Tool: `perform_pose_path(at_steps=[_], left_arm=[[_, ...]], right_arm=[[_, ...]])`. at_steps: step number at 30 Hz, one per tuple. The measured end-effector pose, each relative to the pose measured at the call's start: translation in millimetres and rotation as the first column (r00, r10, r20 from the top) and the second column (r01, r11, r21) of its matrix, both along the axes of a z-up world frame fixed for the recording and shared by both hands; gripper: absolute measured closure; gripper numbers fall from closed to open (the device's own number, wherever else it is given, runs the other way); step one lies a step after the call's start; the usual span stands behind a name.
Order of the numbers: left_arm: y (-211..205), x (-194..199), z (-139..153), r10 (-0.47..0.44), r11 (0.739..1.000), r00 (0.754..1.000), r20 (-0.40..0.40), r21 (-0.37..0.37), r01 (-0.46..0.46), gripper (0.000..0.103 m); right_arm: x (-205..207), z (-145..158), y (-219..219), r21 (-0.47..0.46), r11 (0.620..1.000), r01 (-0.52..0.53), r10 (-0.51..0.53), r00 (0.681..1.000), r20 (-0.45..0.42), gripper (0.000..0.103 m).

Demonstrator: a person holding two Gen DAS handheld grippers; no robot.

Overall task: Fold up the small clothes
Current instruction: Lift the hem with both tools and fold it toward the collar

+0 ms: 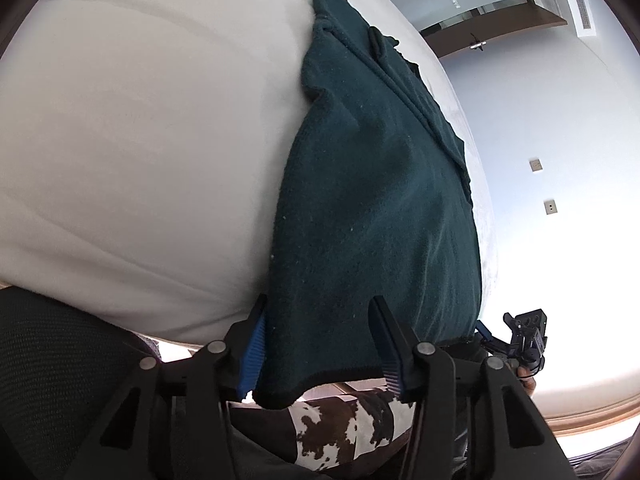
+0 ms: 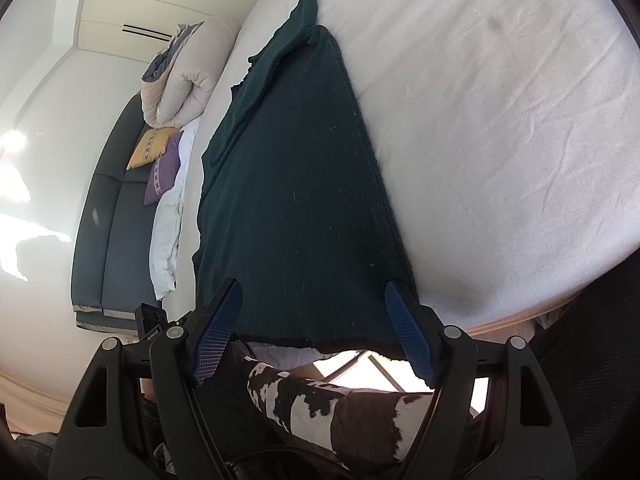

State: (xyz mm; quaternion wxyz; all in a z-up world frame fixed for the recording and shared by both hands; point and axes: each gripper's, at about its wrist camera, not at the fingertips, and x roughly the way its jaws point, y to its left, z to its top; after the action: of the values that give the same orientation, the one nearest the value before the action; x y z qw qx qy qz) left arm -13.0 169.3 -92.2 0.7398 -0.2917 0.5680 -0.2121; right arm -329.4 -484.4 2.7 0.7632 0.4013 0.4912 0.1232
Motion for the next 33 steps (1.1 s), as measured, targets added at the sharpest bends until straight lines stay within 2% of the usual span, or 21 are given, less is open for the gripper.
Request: perform_pose_path(at_steps=[1, 3, 5, 9, 14, 21, 23, 25, 27, 31, 33], left_arm=[[1, 0, -1, 0.009, 1.0, 1.0, -0.005, 0.024, -0.009, 0.075], [6, 1, -3, 0.036, 0.998, 0.999, -0.025, 0.05, -0.035, 0.094], [10, 1, -6, 0.051, 0.998, 0.998, -0.029, 0.033, -0.05, 0.096], [4, 1, -3, 0.034, 0.997, 0.999, -0.014, 0.068, -0.033, 0.097], [8, 0, -6, 0.04, 0.998, 0.999, -0.016, 0.055, -0.04, 0.097], [9, -2, -2, 0.035, 0.998, 0.999, -0.009, 0.059, -0.035, 0.098], [10, -3, -1, 0.035, 0.998, 0.999, -0.006, 0.055, -0.035, 0.098], [10, -5, 1, 0.036, 0.998, 0.999, -0.002, 0.055, -0.036, 0.098], [10, -5, 3, 0.036, 0.998, 0.999, 0.003, 0.054, -0.036, 0.098], [13, -7, 9, 0.04, 0.998, 0.999, 0.018, 0.043, -0.041, 0.098], [15, -8, 13, 0.046, 0.998, 0.999, 0.03, 0.03, -0.047, 0.098]], right_arm=[[-1, 0, -1, -0.002, 1.0, 0.0, 0.0, 1.0, -0.003, 0.03], [-1, -2, -3, -0.005, 1.0, -0.001, 0.001, 1.0, -0.012, 0.03], [-1, -3, -3, -0.009, 1.0, -0.005, 0.005, 1.0, -0.02, 0.03], [-1, 0, -7, -0.04, 0.999, 0.018, -0.019, 0.999, -0.033, 0.03], [-2, -5, -18, -0.057, 0.998, 0.025, -0.029, 0.997, -0.072, 0.03], [8, -26, 6, -0.041, 0.997, -0.059, 0.055, 0.994, -0.099, 0.032], [8, -28, 8, -0.036, 0.997, -0.065, 0.061, 0.993, -0.097, 0.041], [6, -31, 5, -0.03, 0.998, -0.058, 0.055, 0.994, -0.099, 0.06], [2, -35, 2, -0.031, 0.998, -0.046, 0.043, 0.994, -0.104, 0.075], [-1, -33, 2, -0.039, 0.998, -0.041, 0.037, 0.996, -0.081, 0.09], [-2, -28, 4, -0.032, 0.999, -0.039, 0.037, 0.998, -0.058, 0.093]])
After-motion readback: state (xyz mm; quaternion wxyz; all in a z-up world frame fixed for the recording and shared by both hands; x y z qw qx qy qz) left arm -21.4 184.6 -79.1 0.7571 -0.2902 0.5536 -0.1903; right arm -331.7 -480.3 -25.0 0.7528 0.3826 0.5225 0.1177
